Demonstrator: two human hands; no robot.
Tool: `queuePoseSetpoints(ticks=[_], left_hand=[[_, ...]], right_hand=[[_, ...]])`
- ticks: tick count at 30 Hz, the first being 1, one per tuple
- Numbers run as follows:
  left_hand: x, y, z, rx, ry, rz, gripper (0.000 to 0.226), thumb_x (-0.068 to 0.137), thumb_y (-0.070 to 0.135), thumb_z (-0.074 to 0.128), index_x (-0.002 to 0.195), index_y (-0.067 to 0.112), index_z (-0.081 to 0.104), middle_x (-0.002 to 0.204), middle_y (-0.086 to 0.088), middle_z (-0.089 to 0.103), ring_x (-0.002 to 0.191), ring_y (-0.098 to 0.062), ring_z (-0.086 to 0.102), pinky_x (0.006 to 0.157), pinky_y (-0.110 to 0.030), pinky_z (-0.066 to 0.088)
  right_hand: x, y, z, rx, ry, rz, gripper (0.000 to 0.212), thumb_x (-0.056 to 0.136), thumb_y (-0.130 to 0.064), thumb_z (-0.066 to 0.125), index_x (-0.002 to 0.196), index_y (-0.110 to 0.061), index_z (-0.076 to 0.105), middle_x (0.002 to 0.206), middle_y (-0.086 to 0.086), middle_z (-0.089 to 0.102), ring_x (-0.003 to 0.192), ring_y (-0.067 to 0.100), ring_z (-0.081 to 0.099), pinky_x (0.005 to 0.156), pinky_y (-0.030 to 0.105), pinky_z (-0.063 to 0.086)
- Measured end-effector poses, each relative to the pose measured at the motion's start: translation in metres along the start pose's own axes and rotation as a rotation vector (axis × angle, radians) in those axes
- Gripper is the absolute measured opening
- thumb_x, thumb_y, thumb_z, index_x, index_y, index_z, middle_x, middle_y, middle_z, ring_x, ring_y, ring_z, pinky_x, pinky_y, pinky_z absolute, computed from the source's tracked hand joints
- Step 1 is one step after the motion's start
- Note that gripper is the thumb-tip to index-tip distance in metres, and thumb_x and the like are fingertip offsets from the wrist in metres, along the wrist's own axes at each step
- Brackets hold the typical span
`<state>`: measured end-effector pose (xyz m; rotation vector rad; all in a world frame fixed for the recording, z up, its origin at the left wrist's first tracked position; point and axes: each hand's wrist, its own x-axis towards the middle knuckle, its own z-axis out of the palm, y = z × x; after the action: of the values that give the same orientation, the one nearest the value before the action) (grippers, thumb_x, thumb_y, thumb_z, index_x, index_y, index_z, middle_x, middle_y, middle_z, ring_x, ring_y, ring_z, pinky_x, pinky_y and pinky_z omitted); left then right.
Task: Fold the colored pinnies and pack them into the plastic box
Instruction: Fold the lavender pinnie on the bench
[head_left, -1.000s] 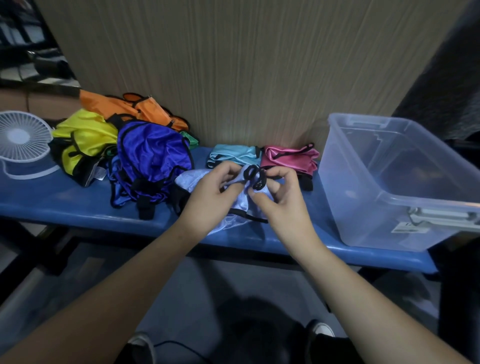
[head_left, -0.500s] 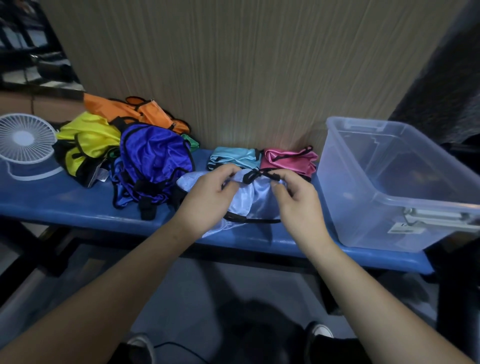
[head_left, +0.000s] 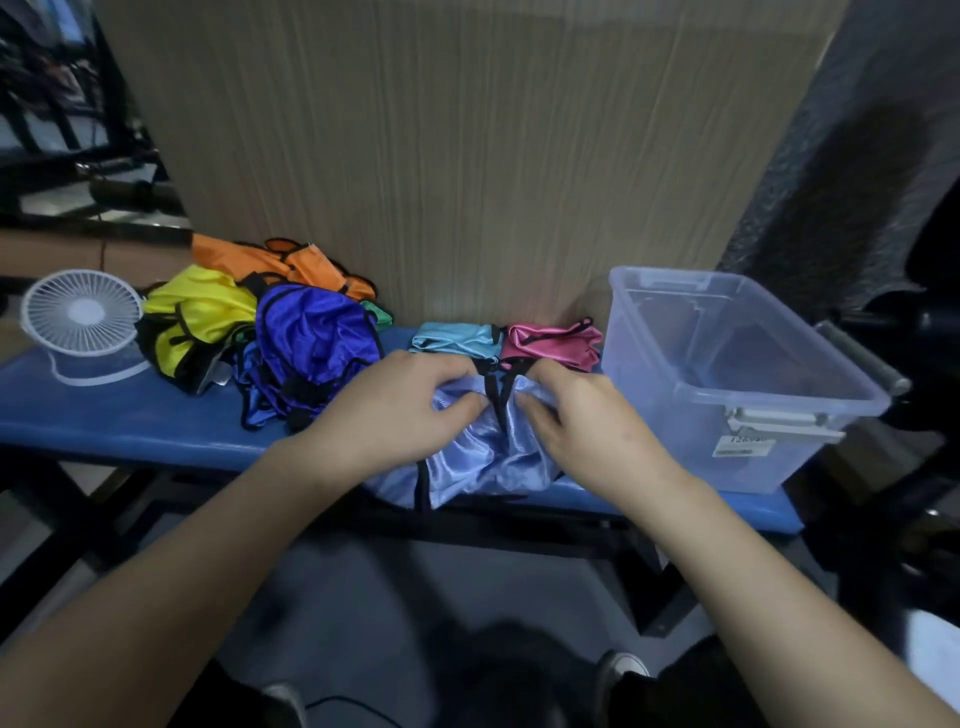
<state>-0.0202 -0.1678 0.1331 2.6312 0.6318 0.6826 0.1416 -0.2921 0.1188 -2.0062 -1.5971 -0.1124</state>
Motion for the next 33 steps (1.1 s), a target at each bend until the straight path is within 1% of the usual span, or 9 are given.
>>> queuePoseSetpoints(ticks=[6,10,15,17,20,23,25,27,33], left_hand=[[-0.013,0.029,-0.046,0.149,0.096,0.121,0.041,0.081,0.061,0.045,0.077,0.021,0.054,0.063,0.003,0.056,0.064,-0.012,0.054,0.06,-0.038,0.048],[-0.019,0.044,-0.069,0.208,0.116,0.157,0.048,0.079,0.065,0.041,0.081,0.02,0.058,0.064,0.003,0.058,0.065,-0.013,0.056,0.06,-0.039,0.048],[-0.016,0.039,-0.079,0.21,0.158,0.115,0.045,0.085,0.059,0.046,0.071,0.017,0.049,0.059,0.001,0.052,0.059,-0.01,0.053,0.055,-0.037,0.042],[-0.012,0.026,-0.084,0.201,0.188,0.078,0.045,0.086,0.057,0.046,0.069,0.016,0.047,0.058,0.0,0.05,0.059,-0.01,0.051,0.056,-0.038,0.042],[-0.005,0.004,-0.093,0.198,0.263,0.016,0.044,0.086,0.057,0.047,0.07,0.016,0.051,0.06,-0.001,0.052,0.065,-0.02,0.055,0.061,-0.042,0.048],[0.0,-0.01,-0.09,0.244,0.267,-0.084,0.045,0.085,0.059,0.045,0.077,0.017,0.061,0.065,-0.001,0.059,0.07,-0.024,0.059,0.064,-0.045,0.051],[0.0,-0.017,-0.082,0.265,0.245,-0.136,0.043,0.089,0.056,0.046,0.082,0.019,0.066,0.07,0.0,0.062,0.072,-0.023,0.059,0.064,-0.044,0.051],[-0.001,-0.024,-0.077,0.261,0.24,-0.156,0.035,0.095,0.049,0.052,0.086,0.019,0.067,0.073,0.0,0.063,0.075,-0.023,0.058,0.065,-0.045,0.051],[-0.005,-0.033,-0.076,0.124,0.136,-0.158,0.02,0.096,0.038,0.058,0.089,0.024,0.07,0.075,0.001,0.066,0.075,-0.017,0.059,0.07,-0.042,0.052]], right_hand=[[-0.016,-0.024,-0.054,-0.254,0.125,-0.238,0.017,0.097,-0.032,0.056,0.089,-0.018,0.052,0.078,-0.002,0.058,0.075,0.034,0.06,0.055,0.034,0.032],[-0.022,-0.037,-0.08,-0.331,0.258,-0.324,0.02,0.095,-0.039,0.044,0.089,-0.023,0.053,0.073,-0.005,0.057,0.059,0.03,0.06,0.046,0.026,0.022],[-0.015,-0.033,-0.089,-0.417,0.327,-0.305,0.033,0.096,-0.043,0.036,0.093,-0.023,0.061,0.075,-0.003,0.06,0.063,0.03,0.063,0.044,0.031,0.04],[-0.012,-0.023,-0.091,-0.415,0.396,-0.292,0.026,0.097,-0.038,0.043,0.094,-0.023,0.064,0.076,-0.002,0.063,0.065,0.03,0.064,0.045,0.034,0.045],[-0.005,-0.009,-0.09,-0.428,0.493,-0.254,0.01,0.094,-0.024,0.061,0.089,-0.016,0.064,0.069,0.005,0.062,0.058,0.034,0.062,0.043,0.037,0.047],[0.004,0.002,-0.08,-0.496,0.423,-0.132,0.018,0.092,-0.022,0.069,0.081,-0.011,0.061,0.055,0.007,0.054,0.046,0.035,0.054,0.04,0.027,0.03],[0.008,0.006,-0.074,-0.469,0.39,-0.074,0.023,0.092,-0.024,0.069,0.078,-0.009,0.058,0.051,0.003,0.039,0.045,0.036,0.052,0.046,0.025,0.019],[0.01,0.007,-0.069,-0.419,0.36,-0.062,0.022,0.094,-0.026,0.066,0.081,-0.009,0.06,0.055,-0.001,0.038,0.051,0.037,0.053,0.049,0.028,0.025],[0.013,0.005,-0.068,-0.393,0.229,-0.016,0.022,0.101,-0.037,0.053,0.102,-0.018,0.064,0.076,0.006,0.064,0.08,0.038,0.06,0.06,0.037,0.035]])
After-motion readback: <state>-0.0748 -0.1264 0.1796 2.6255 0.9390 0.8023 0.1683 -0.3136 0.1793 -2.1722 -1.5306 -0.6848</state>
